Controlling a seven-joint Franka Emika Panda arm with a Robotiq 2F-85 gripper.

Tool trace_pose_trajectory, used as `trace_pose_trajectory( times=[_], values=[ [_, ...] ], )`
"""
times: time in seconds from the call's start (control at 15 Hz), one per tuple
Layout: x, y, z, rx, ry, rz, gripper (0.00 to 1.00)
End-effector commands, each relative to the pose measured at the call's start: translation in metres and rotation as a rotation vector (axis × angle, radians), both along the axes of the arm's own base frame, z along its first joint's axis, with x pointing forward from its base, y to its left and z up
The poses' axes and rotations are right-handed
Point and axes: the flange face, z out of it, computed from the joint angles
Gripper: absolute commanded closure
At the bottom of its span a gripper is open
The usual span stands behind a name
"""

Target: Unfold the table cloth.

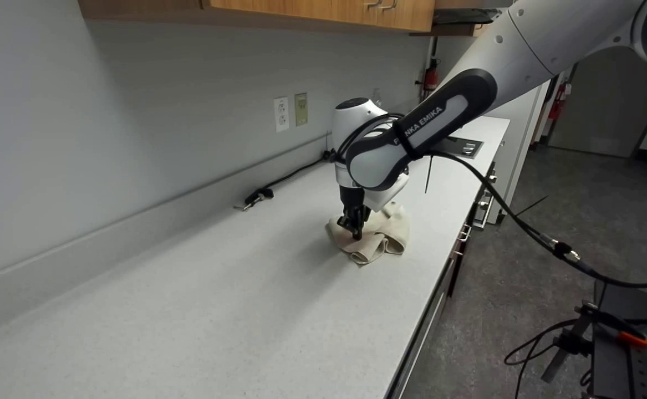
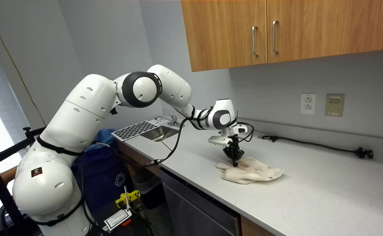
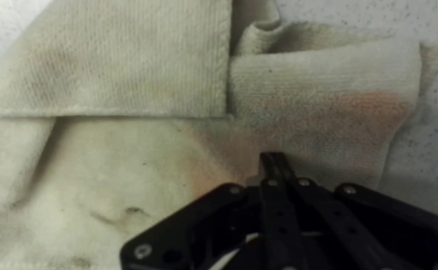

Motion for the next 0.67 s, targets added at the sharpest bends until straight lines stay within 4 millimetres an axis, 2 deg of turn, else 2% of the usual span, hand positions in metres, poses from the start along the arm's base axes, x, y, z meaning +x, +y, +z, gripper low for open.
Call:
trace_pose_trajectory(
  times=[0.0,0.27,0.6],
  values=[
    [0.002,0.011,0.001,0.012,0.031,0.041,1.0],
    [0.004,0.013,-0.005,0.017,0.029,0.074,1.0],
    [0.02,-0.001,-0.014,0.034,-0.009,0.063,1.0]
  ],
)
